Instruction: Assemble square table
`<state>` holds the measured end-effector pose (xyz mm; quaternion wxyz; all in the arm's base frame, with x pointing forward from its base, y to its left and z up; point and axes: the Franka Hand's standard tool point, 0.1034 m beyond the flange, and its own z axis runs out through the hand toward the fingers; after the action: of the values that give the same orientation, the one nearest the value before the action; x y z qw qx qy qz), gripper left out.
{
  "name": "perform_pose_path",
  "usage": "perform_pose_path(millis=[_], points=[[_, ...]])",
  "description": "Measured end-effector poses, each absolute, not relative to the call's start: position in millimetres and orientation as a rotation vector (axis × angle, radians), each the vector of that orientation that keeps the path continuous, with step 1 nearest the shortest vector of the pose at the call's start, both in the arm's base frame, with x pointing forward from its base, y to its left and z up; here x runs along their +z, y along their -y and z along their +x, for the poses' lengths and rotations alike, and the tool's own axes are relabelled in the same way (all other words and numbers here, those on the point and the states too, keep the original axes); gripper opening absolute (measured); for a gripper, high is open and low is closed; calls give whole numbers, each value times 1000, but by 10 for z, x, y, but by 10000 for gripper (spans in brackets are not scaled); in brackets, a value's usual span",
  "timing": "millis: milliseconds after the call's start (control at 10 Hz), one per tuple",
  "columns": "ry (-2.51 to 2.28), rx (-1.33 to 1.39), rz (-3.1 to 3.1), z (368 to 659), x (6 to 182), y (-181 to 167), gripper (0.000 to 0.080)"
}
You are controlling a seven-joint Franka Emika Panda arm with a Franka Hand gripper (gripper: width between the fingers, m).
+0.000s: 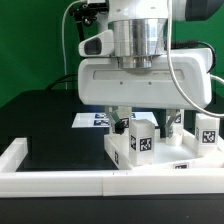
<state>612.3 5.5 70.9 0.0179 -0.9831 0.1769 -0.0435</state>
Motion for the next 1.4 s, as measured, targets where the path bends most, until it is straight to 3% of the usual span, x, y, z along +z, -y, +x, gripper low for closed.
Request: perform_pose_path(millis=[700, 800, 900, 1000, 1400], points=[[191, -120, -3140, 6095, 691, -83, 623], [180, -119, -3140, 6095, 690, -85, 430], [179, -119, -3141, 6095, 689, -79, 430], [155, -119, -3142, 6094, 688, -74, 290], [-236, -139, -3127, 6105, 689, -59, 290]])
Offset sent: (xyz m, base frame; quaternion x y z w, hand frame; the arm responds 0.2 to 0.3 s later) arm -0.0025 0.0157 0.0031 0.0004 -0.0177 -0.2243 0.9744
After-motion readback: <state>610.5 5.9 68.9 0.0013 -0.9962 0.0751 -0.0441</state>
